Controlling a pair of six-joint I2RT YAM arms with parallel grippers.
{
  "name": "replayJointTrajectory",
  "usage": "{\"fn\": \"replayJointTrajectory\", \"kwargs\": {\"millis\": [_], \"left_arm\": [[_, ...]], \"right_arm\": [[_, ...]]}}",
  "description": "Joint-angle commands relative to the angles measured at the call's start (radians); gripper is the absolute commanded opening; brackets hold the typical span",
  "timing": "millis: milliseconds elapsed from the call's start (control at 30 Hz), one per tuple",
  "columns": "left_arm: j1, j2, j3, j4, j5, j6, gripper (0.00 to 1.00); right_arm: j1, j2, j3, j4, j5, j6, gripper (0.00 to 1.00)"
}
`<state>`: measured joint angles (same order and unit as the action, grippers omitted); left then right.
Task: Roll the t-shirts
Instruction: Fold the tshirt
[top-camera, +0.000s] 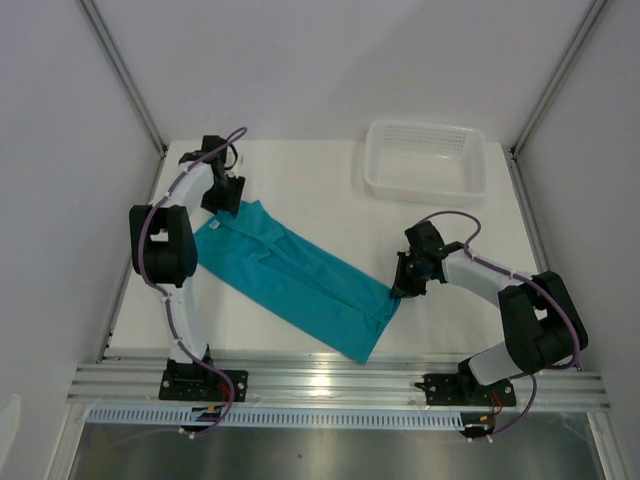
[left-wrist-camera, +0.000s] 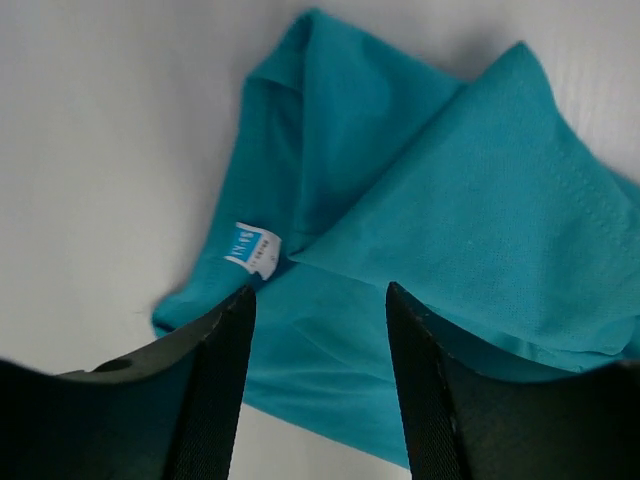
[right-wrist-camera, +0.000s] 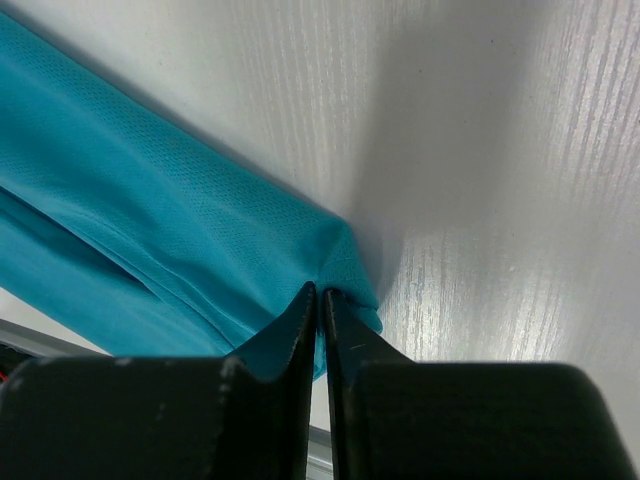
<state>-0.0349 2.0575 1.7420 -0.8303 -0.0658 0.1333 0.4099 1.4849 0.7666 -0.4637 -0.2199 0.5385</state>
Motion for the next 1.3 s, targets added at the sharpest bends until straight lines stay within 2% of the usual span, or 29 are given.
{"fn": "replayJointTrajectory", "kwargs": {"millis": [0,200,367,500,767,867,900,1067,1200,1267], "left_arm": [[-0.003,-0.005,-0.039,0.032,0.072,-0.032,0.58],[-0.011,-0.034,-0.078,0.149,0.09,0.038,0.46],[-0.01,0.027,-0.041,0.117,0.103,0.049,0.45],[-0.007,0.113,0.045,0.047,0.113,0.045,0.44],[0.003,0.113,0.047,0.036,0.123,0.06,0.42],[0.007,0.115,0.056,0.03,0.127,0.058,0.36],[0.009,0.119,0.059,0.023,0.126,0.057,0.3],[0.01,0.135,0.094,-0.036,0.123,0.055,0.22],[0.01,0.158,0.136,-0.087,0.113,0.055,0.02],[0.01,0.155,0.134,-0.099,0.118,0.058,0.01]], "right_arm": [[-0.003,0.009,-0.006,0.036,-0.013,0.003,0.09],[-0.003,0.017,-0.012,0.039,-0.01,0.002,0.09],[-0.002,0.028,-0.004,0.039,-0.012,0.0,0.09],[-0.002,0.038,0.007,0.034,-0.013,-0.006,0.08],[-0.002,0.035,0.002,0.034,-0.007,-0.005,0.08],[-0.003,0.04,0.008,0.031,-0.007,-0.009,0.07],[-0.003,0.041,0.01,0.03,-0.006,-0.012,0.07],[-0.003,0.032,0.019,0.02,0.005,-0.014,0.07],[-0.003,0.028,0.02,0.019,0.011,-0.014,0.07],[-0.003,0.026,0.02,0.019,0.011,-0.015,0.07]]}}
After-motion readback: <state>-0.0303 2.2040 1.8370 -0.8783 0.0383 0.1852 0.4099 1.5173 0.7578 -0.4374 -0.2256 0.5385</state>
